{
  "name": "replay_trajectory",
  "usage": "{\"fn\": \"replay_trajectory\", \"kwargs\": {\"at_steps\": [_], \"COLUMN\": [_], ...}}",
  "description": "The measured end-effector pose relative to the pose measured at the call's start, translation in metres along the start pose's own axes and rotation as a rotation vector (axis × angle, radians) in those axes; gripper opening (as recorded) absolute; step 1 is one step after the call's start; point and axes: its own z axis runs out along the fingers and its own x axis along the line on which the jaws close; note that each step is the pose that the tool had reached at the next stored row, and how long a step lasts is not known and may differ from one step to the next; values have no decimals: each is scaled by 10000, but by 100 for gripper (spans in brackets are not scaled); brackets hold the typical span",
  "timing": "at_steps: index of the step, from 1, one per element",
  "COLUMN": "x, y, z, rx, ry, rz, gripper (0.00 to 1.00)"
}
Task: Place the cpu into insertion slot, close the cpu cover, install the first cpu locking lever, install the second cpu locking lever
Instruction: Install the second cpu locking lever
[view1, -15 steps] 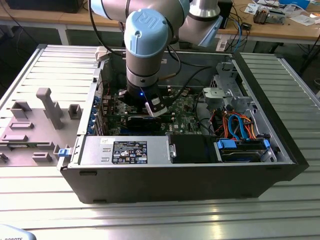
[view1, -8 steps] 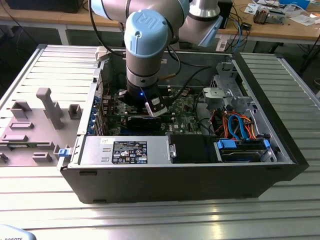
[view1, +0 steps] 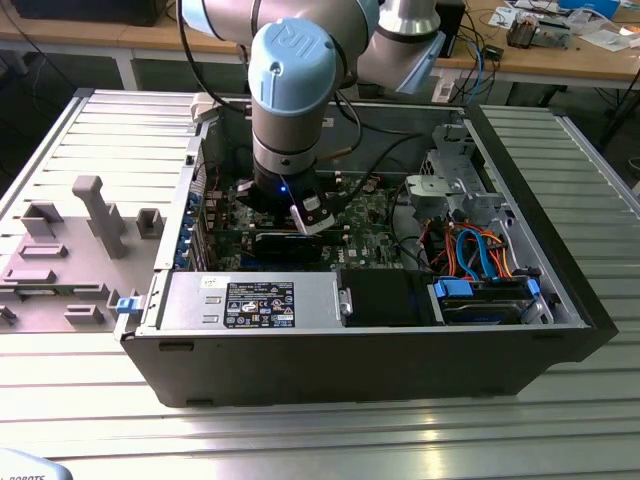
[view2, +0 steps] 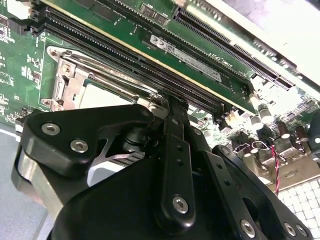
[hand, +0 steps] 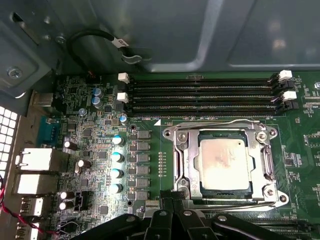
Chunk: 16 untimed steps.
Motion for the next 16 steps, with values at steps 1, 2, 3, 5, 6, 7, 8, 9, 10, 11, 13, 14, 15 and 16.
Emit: {"fn": "replay_trajectory", "kwargs": {"at_steps": [1, 2, 3, 5, 6, 7, 8, 9, 10, 11, 13, 14, 15, 16], "x": [1, 2, 3, 5, 6, 7, 9, 10, 9, 9, 9, 9, 9, 9], "y": [5, 11, 18, 30, 37, 44, 54, 57, 57, 57, 57, 57, 57, 57], "z": [-17, -41, -62, -102, -125, -149, -185, -194, -193, -193, -194, -194, -194, -194], "rx": [1, 7, 6, 7, 7, 7, 8, 8, 6, 6, 7, 7, 7, 7], "ry": [0, 3, 2, 3, 2, 3, 4, 5, 6, 5, 6, 6, 7, 7], "rz": [0, 1, 1, 1, 1, 1, 2, 1, 1, 2, 2, 2, 3, 2], "gripper": [11, 11, 11, 11, 11, 11, 11, 11, 11, 11, 11, 11, 11, 11]}}
